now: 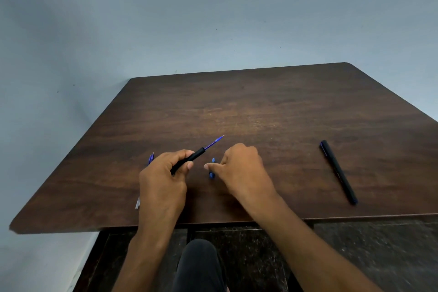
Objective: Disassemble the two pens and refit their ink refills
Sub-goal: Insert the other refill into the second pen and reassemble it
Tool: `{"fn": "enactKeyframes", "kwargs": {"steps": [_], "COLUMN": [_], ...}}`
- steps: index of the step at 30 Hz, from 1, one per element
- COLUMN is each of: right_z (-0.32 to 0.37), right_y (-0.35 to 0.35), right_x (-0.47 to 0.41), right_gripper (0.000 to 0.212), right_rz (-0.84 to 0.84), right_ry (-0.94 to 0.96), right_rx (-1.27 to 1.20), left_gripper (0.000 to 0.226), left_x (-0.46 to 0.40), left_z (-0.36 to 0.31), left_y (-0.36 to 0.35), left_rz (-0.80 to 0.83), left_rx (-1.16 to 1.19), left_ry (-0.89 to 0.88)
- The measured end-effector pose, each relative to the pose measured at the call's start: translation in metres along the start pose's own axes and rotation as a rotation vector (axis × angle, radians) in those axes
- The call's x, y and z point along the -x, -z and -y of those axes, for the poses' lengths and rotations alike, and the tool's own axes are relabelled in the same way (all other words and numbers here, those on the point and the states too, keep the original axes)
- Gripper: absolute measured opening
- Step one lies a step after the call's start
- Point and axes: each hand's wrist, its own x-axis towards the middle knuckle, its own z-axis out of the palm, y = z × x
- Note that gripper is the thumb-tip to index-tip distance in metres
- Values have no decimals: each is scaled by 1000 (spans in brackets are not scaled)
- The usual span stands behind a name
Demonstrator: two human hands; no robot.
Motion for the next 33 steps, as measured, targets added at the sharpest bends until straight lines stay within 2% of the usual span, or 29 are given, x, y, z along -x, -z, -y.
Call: {"fn": "enactKeyframes", "kwargs": {"steps": [4, 6, 8, 11, 13, 15, 28, 33], "right_z": [12, 12, 3, -20, -32, -40, -53, -60], "right_y": [-11, -5, 5, 25, 40, 49, 59, 64], "right_x": [2, 0, -2, 2, 6, 7, 3, 3], "right_gripper": [52, 46, 30, 21, 11, 3, 5, 6], "right_rz": [-19, 13, 70, 139, 124, 88, 52, 39], "right_ry": [22, -33, -87, -139, -138, -132, -145, -79], "right_rx": [179, 166, -82, -626, -824, -900, -1137, -1246], "left_gripper": [27, 26, 26, 27, 27, 27, 29, 29], "left_x": [0, -1, 0, 2, 3, 4, 4, 6], "left_z": [2, 3, 3, 1, -2, -5, -16, -19], "left_y": [-2, -4, -5, -9, -15, -22, -30, -32], "left_rz": [-8, -8, -4, 7, 21, 46, 114, 126], "left_rx": [-10, -3, 14, 53, 65, 68, 30, 15], "left_ry": [-9, -5, -10, -20, -31, -39, -78, -90]}}
